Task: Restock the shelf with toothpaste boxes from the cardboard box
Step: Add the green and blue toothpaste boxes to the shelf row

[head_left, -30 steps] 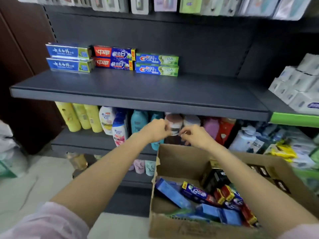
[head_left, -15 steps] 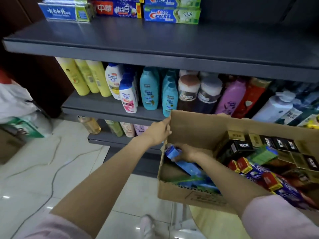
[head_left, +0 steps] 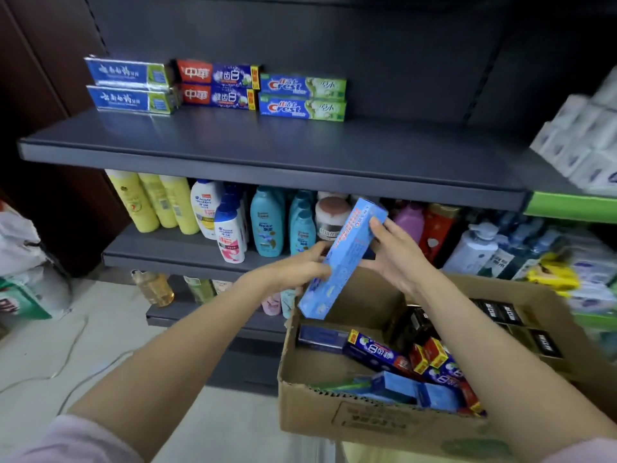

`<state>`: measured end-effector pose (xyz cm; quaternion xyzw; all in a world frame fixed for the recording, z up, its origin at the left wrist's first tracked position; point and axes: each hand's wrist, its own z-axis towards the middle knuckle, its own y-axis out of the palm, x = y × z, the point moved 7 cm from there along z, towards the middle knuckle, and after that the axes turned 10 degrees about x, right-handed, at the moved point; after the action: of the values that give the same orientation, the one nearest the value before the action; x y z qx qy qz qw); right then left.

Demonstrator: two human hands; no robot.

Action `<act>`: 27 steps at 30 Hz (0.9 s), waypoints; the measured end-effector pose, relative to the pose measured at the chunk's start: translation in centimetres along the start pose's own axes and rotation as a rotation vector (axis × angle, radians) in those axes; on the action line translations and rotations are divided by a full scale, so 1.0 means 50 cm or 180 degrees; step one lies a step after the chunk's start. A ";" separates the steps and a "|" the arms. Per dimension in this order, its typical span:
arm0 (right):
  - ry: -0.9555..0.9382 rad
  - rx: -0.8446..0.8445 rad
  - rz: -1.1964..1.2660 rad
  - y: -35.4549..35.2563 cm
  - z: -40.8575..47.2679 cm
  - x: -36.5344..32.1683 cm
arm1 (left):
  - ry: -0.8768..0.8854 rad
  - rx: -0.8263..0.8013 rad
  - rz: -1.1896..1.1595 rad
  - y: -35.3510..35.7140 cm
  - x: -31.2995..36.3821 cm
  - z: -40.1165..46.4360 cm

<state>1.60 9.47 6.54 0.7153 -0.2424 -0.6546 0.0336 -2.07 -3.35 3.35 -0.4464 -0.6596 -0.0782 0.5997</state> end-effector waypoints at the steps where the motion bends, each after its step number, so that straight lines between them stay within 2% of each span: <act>1: -0.0071 0.0010 0.0146 0.005 -0.001 -0.016 | -0.0036 -0.0043 -0.0154 -0.002 0.012 -0.001; 3: -0.0071 0.0127 0.0344 0.013 0.000 -0.030 | 0.0151 0.0153 0.0133 -0.017 0.034 0.002; 7: -0.0177 0.0444 0.0327 0.036 0.017 -0.078 | 0.1083 0.1523 0.1839 -0.093 0.127 -0.020; 9: -0.0377 0.0639 0.0126 0.050 0.022 -0.118 | 0.1178 0.2178 0.2994 -0.140 0.169 -0.043; 11: -0.0512 0.0612 0.0103 0.071 0.031 -0.146 | 0.1092 0.2493 0.3621 -0.189 0.186 -0.056; 13: -0.0555 0.0477 0.0179 0.095 0.044 -0.163 | 0.0887 0.2538 0.3389 -0.243 0.180 -0.058; 16: -0.0627 0.0237 0.0340 0.135 0.068 -0.191 | 0.0786 0.2363 0.2466 -0.310 0.170 -0.050; 18: -0.0659 0.0127 0.0347 0.157 0.089 -0.203 | 0.0840 0.2436 0.2532 -0.343 0.180 -0.046; 21: -0.0751 0.0265 0.0182 0.180 0.132 -0.207 | 0.0898 0.2802 0.2893 -0.383 0.200 -0.036; 23: -0.0709 0.0216 0.0234 0.213 0.163 -0.197 | 0.0896 0.2963 0.2793 -0.405 0.211 -0.013; 27: -0.0727 0.0130 -0.0253 0.295 0.221 -0.201 | 0.1103 0.2531 0.2408 -0.437 0.238 0.062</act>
<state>-13.67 3.38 19.63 0.6456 -0.2295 -0.7275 -0.0347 -17.84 -8.34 22.22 -0.3722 -0.3248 0.3238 0.8070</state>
